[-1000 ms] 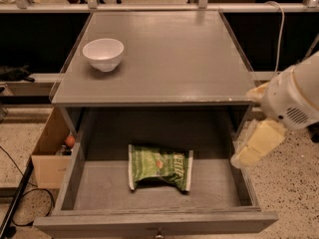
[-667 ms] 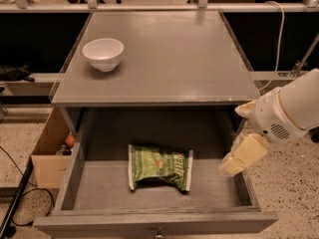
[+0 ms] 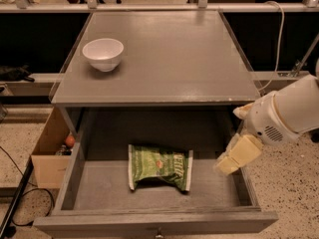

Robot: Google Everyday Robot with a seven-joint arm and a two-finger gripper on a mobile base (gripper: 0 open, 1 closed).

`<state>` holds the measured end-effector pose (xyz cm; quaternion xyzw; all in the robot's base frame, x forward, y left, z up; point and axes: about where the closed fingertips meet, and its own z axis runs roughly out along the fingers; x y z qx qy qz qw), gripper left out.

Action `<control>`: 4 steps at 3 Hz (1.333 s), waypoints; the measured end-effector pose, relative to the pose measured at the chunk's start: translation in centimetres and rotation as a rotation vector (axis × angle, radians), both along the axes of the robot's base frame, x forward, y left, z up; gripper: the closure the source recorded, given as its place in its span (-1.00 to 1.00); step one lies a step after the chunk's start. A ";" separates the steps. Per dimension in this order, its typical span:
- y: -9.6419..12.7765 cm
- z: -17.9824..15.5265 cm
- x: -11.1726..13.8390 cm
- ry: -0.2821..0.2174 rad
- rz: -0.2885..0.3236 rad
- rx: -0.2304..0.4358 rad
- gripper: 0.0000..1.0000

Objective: Pick green jalapeno chip bag from top drawer and place on counter

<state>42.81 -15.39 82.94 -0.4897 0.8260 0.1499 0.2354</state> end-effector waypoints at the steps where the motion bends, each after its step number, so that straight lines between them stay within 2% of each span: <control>1: 2.6 -4.4 0.7 0.043 -0.074 0.027 -1.00; 2: 6.1 -10.0 2.0 0.068 -0.164 0.043 -1.00; 4: 6.0 -9.4 2.5 0.044 -0.167 0.060 -1.00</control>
Offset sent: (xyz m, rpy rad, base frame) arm 0.0356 0.1041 -0.1669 0.0493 0.0985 -0.2216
